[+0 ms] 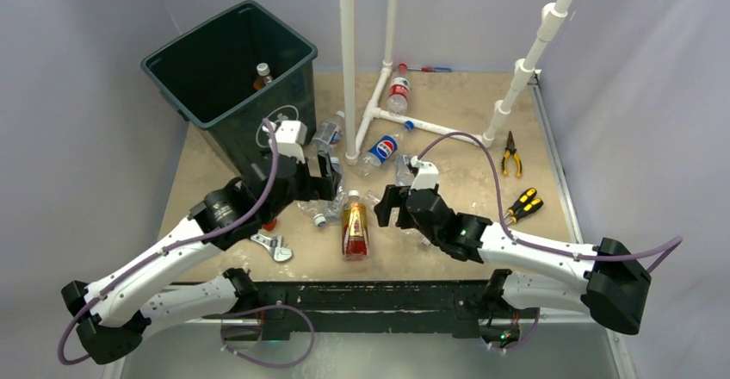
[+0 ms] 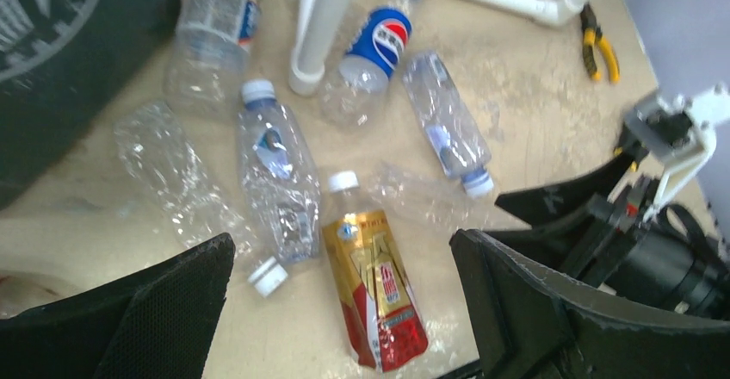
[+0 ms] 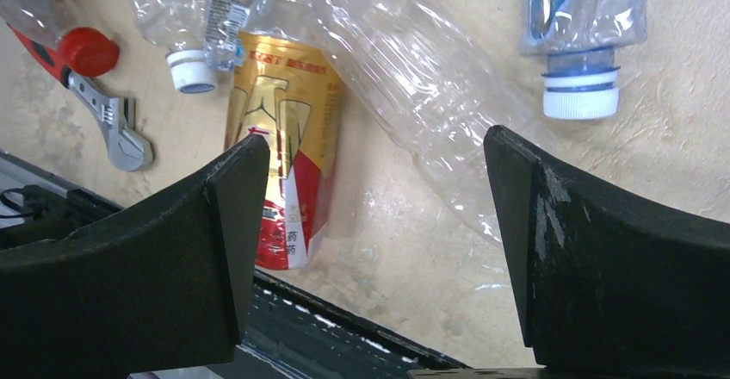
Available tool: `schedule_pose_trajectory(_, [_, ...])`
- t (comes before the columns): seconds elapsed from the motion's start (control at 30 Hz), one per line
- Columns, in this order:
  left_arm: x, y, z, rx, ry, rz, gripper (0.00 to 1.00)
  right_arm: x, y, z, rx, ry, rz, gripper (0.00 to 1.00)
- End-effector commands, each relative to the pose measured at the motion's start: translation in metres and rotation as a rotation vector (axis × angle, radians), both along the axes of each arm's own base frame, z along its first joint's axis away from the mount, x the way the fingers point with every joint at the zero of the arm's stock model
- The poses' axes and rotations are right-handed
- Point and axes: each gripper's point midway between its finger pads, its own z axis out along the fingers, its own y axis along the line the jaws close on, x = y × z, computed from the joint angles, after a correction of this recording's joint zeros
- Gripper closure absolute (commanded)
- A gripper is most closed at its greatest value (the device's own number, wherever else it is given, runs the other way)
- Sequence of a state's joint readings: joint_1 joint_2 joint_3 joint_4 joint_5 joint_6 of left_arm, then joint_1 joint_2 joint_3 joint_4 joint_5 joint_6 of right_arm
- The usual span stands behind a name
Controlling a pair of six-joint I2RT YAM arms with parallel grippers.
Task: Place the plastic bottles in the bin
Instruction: Pick up the plastic bottle at the center of the board.
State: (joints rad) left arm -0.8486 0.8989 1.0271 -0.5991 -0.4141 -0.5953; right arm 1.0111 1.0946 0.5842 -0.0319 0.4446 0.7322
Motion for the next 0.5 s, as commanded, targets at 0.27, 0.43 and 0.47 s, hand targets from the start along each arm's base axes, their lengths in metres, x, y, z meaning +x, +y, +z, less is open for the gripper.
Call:
schedule_pose_trajectory(0.27, [-0.032, -0.041, -0.079, -0.016, 0.136, -0.072, 0.01, -0.011, 0.000, 0.005, 0.091, 0.032, 0.011, 0.08])
schedule_pose_trajectory(0.43, [-0.041, -0.040, -0.095, -0.089, 0.148, -0.081, 0.01, -0.012, -0.036, -0.023, 0.009, 0.096, -0.153, 0.07])
schedule_pose_trajectory(0.47, [-0.043, -0.040, -0.098, -0.103, 0.152, -0.082, 0.01, -0.012, -0.042, -0.025, 0.015, 0.092, -0.177, 0.06])
